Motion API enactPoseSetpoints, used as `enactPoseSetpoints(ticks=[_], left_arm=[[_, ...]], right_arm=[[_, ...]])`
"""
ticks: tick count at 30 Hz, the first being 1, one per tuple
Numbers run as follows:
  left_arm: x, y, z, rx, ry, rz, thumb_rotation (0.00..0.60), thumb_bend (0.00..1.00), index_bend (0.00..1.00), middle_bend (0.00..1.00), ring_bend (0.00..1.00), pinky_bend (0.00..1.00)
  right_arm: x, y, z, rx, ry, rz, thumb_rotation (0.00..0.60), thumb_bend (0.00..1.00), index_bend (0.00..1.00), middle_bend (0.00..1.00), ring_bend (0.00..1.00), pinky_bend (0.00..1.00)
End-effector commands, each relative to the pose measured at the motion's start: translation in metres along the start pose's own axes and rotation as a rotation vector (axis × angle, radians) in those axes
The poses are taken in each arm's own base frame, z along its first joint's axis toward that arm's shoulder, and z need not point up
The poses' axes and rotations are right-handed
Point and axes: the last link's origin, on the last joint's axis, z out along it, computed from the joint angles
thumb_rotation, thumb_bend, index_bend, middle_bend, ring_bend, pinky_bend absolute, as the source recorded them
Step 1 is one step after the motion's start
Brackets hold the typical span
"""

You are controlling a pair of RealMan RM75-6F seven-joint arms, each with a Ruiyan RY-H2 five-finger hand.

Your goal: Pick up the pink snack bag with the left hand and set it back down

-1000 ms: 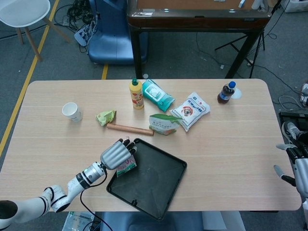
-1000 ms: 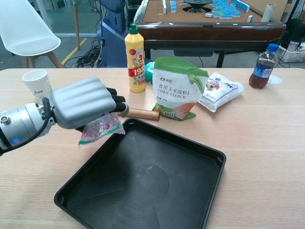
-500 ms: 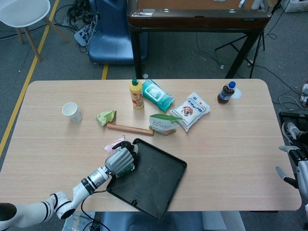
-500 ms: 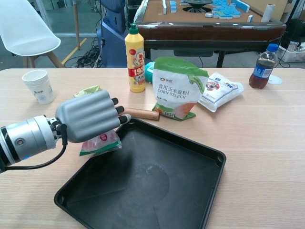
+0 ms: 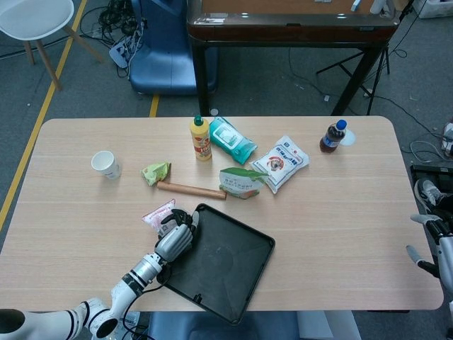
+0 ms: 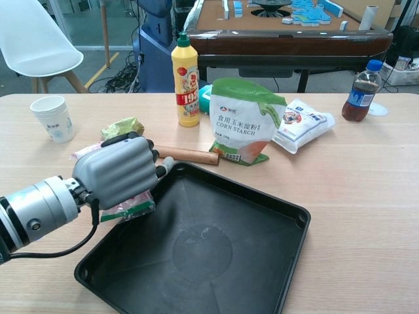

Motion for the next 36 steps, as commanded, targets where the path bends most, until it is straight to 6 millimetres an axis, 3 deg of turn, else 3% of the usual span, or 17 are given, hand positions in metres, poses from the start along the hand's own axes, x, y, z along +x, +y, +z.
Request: enactPoseSetpoints(ticks=[1, 13, 28, 36], left_arm=[[0.007, 0.004, 0.0, 0.004, -0.027, 0.018, 0.6, 0.36, 0.15, 0.44, 0.45, 0.74], [0.007, 0.024, -0.002, -0.031, -0.061, 0.072, 0.6, 0.37, 0.15, 0.44, 0.47, 0.77], [-0.009, 0.023, 0.004, -0.015, -0.131, 0.091, 0.6, 0.37, 0.15, 0.44, 0.47, 0.77], [-0.002, 0.005, 0.004, 0.019, -0.116, -0.042, 0.6, 0.37, 0.15, 0.44, 0.47, 0.77]], right_arm=[[0.0, 0.001, -0.001, -0.002, 0.002, 0.001, 0.6, 0.2, 0.33, 0.39, 0.21, 0.25], [0.0, 0.003, -0.002, -0.009, 0.008, 0.003, 0.6, 0.2, 0.33, 0.39, 0.21, 0.25], [0.0, 0.006, -0.005, -0.017, 0.011, 0.007, 0.6, 0.2, 0.33, 0.39, 0.21, 0.25], [0.001, 0.005, -0.006, -0.021, 0.016, 0.008, 0.6, 0.2, 0.33, 0.39, 0.21, 0.25]])
